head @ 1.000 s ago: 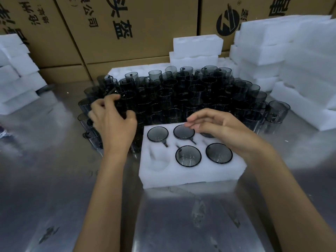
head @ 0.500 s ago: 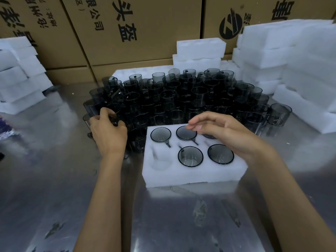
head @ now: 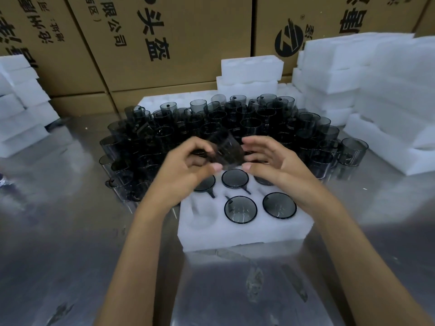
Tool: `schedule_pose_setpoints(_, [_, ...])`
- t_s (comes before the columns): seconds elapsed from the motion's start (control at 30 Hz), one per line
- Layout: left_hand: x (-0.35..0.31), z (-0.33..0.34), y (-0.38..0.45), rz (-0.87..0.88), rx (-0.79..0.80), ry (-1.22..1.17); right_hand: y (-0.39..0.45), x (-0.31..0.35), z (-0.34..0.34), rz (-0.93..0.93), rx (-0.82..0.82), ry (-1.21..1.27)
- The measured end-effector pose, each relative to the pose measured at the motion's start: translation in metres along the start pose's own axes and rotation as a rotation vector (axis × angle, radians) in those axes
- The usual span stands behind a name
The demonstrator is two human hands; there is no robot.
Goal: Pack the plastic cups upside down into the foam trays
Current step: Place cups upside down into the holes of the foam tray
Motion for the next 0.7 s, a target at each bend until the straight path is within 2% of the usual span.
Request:
schedule_pose_setpoints(0.07, [-0.004,0.015,-0.003,0.002,0.128,0.047,-0.001,0.001,0.005,0.005,0.079,-0.021])
schedule_pose_setpoints(0.17, [-0.005,0.021,-0.005,-0.006,0.153,0.051,-0.002,0.003,0.008,-0.012,0.128,-0.035])
schedule_pose_setpoints(0.5, [-0.007,0.025,-0.003,0.014,0.075,0.095,-0.002,0.016,0.010,-0.219,-0.217,-0.384])
schedule_pose_setpoints(0.63, [-0.014,0.022,-0.007,-0.005,0.138,-0.077,-0.004,0.023,0.016,-0.267,-0.237,-0.349])
schedule_pose_setpoints(0.7, [-0.017,0.013,-0.010,-0.024,0.122,-0.056,-0.006,0.026,0.023,-0.266,-0.205,-0.280])
Point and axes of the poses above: each hand's wrist, its own y-axis towards the middle knuckle, its own z-axis out of the palm, x = y × z, the point moved 6 cm from there along y, towards the middle knuckle, and after that the axes turned 2 degrees about -y, right-handed, at the moved point
